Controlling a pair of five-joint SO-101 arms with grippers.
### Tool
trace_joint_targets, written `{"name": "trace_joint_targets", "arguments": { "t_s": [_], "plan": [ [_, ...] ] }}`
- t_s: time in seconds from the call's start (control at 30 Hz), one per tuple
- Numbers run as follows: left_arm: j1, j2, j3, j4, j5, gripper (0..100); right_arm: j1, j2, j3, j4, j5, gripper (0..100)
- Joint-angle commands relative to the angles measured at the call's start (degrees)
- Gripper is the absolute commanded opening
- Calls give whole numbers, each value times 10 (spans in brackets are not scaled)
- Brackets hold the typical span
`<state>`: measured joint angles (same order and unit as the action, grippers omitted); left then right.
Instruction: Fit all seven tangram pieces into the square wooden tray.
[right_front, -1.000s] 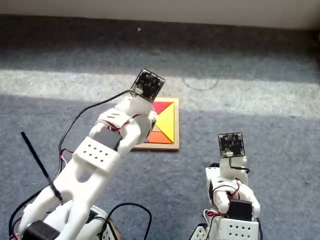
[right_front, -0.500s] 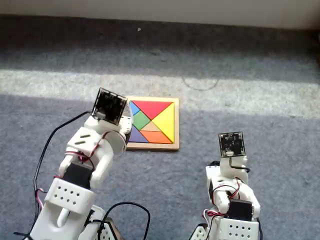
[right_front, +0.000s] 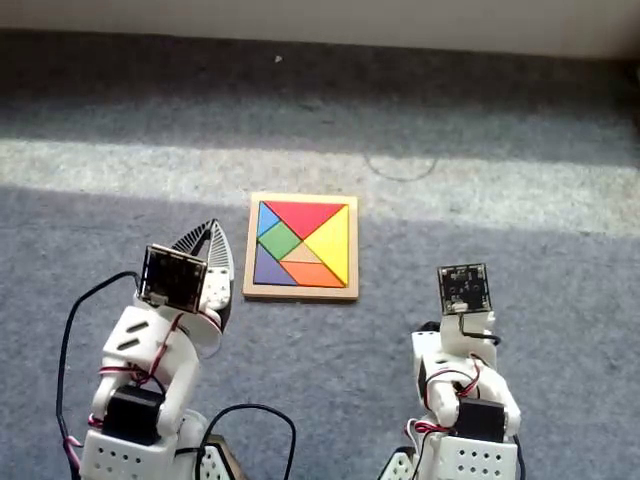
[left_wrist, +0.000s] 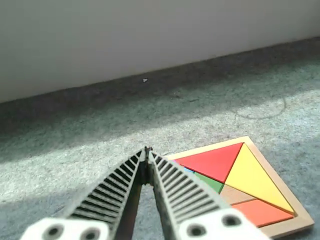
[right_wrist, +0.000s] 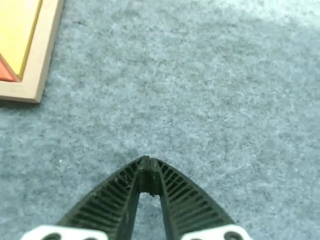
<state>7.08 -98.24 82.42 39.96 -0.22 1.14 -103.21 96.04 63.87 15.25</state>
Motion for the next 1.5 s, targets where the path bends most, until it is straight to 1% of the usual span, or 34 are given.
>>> {"name": "trace_joint_targets", "arguments": {
  "t_s": [0.0, 0.27, 0.4, 0.5, 0.67, 0.8, 0.93, 1.07, 1.2, 1.33, 1.47],
  "plan": [
    [-24, -55, 22, 36, 3, 7, 7, -10, 31, -9, 5, 10],
    [-111, -63, 73, 40, 3, 8, 0, -10, 32, -12, 2, 10],
    [-124, -63, 126, 38, 3, 8, -51, -10, 37, -12, 2, 10],
    [-128, -63, 147, 42, 2, 7, -83, -9, 58, -43, 2, 10],
    [-159, -63, 146, 90, 3, 7, -88, -10, 65, -50, -4, 10],
    [-159, -63, 146, 155, 3, 7, -89, -10, 65, -65, -92, 10],
    [-159, -63, 146, 228, 3, 7, -122, -5, 65, -60, -139, 10],
    [-159, -63, 146, 270, 3, 7, -139, -5, 65, -28, -143, 10],
    [-159, -63, 146, 313, 3, 7, -138, -6, 65, 47, -144, 10],
    [-159, -63, 146, 358, 4, 7, -124, -7, 66, 58, -145, 10],
    [-159, -63, 146, 360, 4, 7, -121, -7, 66, 58, -145, 10]
  ]
}}
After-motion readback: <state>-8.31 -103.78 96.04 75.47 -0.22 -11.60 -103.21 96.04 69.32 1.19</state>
